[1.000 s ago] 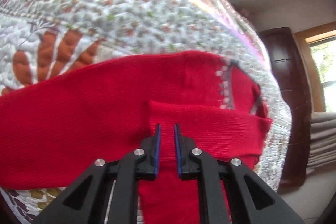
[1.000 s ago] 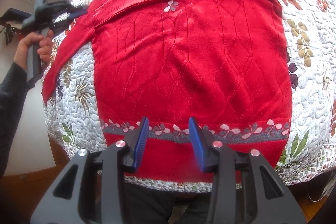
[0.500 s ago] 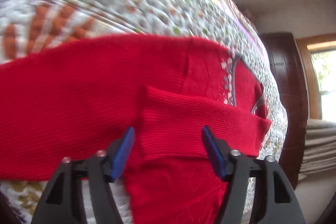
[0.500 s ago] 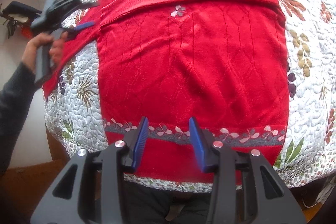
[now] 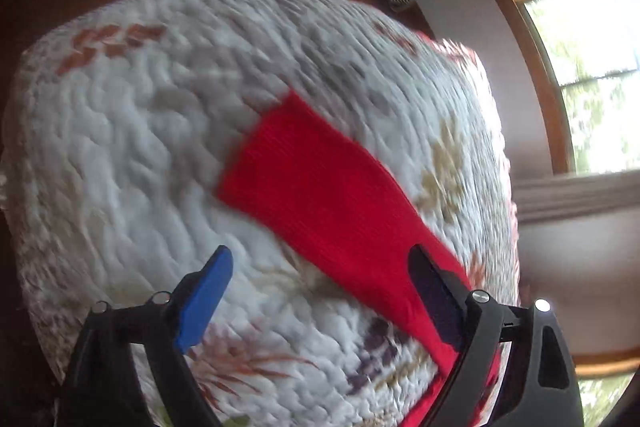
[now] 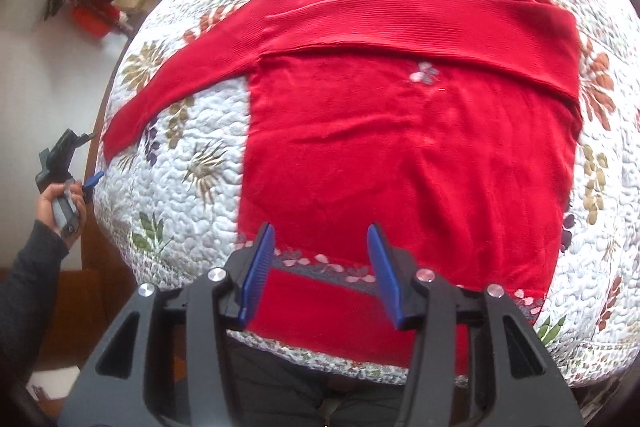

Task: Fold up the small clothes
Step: 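Grasp the cuff of the other sleeve with the left tool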

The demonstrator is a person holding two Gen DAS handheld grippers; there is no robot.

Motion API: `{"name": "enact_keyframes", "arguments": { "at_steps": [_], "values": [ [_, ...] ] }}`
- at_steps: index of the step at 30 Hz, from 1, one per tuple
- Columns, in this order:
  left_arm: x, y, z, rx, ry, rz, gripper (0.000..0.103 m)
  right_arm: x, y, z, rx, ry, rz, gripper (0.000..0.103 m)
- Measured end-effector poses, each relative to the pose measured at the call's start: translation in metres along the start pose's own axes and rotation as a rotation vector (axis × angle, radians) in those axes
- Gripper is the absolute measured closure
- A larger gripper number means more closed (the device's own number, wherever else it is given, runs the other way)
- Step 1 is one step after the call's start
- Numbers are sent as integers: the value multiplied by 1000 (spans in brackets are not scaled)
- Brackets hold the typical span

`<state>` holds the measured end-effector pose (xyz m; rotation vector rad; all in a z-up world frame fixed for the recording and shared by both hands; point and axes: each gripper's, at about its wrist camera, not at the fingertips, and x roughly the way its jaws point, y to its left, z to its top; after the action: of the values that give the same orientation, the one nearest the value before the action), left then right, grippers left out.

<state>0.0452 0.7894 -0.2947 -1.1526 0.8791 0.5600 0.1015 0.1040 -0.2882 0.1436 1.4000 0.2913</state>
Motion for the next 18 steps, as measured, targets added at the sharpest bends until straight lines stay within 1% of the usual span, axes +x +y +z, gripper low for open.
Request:
{"name": "enact_keyframes", "arguments": {
  "at_steps": [1,4,7,9,12,14,15,16,17,18],
  "values": [
    [1,5,8,-9,5,-6,14,1,5,-1,-12,5,-2,54],
    [11,13,27,-2,28,10,13,4,20,-3,-40,25,-7,53],
    [28,20,43,5,92,18,13,6,32,-5,-56,35,-13,53],
    [31,17,50,45,110,25,11,7,36,-6,-61,38,-18,53],
    [33,2,53,121,143,16,12,6,40,-7,-62,38,-27,52],
    [34,-10,47,171,172,14,28,5,42,-7,-60,35,-29,52],
    [39,-16,48,197,199,37,38,5,43,-7,-60,33,-28,52],
    [42,-20,48,218,216,62,45,4,44,-7,-60,32,-27,52],
    [43,-26,46,234,226,80,48,4,44,-7,-63,31,-27,52],
    [44,-29,46,240,232,94,53,3,46,-7,-68,29,-26,52]
  ]
}}
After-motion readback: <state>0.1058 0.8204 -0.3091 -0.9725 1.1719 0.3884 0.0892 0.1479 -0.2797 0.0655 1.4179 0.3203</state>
